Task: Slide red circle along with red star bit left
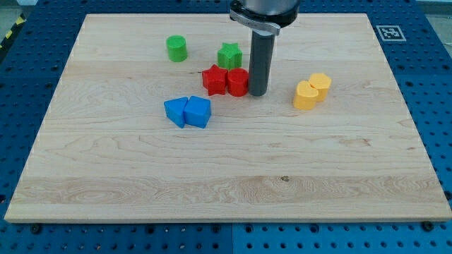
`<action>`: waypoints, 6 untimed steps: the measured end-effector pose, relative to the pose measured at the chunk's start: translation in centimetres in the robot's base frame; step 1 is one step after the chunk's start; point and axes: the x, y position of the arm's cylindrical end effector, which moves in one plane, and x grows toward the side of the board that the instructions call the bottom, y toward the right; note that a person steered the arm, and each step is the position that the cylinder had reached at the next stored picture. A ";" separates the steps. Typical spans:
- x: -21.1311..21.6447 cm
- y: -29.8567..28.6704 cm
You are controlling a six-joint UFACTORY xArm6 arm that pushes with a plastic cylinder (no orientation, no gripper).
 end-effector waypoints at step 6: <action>-2.6 1.8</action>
